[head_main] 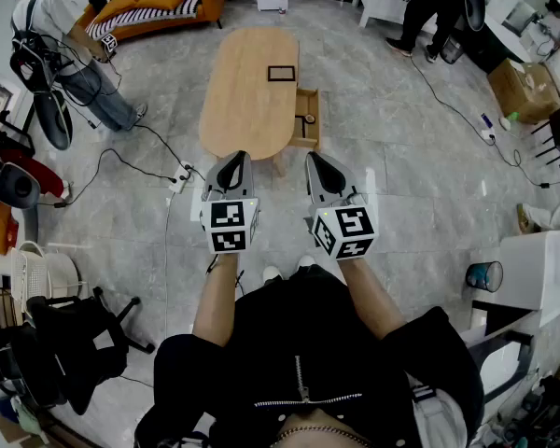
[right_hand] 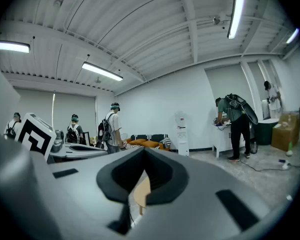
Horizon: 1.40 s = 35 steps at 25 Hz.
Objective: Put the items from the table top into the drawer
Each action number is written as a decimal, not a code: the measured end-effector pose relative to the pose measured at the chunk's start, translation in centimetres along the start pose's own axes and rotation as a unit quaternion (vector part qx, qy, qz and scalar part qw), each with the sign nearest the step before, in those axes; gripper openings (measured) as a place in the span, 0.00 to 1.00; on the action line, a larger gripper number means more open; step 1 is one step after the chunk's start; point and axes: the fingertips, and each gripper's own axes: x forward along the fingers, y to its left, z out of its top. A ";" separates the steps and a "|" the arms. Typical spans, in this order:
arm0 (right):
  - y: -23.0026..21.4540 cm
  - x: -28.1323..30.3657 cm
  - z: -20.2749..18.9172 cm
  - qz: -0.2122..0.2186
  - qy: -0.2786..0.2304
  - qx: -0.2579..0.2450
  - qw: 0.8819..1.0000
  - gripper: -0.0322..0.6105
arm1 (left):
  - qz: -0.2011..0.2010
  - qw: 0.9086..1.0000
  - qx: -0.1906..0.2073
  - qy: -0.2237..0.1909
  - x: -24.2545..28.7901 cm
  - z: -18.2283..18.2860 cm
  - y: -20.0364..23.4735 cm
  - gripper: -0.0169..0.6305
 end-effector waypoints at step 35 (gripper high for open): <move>-12.9 3.3 -1.3 0.028 0.042 -0.028 0.998 0.06 | 0.001 1.000 -0.006 0.022 13.0 1.7 -5.9 0.05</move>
